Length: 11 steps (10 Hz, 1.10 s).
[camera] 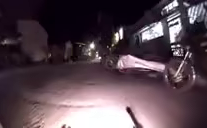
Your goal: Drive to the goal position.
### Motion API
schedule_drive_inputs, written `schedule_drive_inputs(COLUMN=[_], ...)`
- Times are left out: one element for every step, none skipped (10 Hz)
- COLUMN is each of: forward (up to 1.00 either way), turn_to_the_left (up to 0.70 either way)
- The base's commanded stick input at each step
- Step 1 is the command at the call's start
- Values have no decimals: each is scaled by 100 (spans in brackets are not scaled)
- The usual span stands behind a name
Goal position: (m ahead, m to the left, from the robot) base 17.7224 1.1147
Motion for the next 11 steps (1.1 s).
schedule_drive_inputs(forward=[56,56,56,56,56,56,56,56,56,56,56], turn_to_the_left=[0,0,0,0,0,0,0,0,0,0,-10])
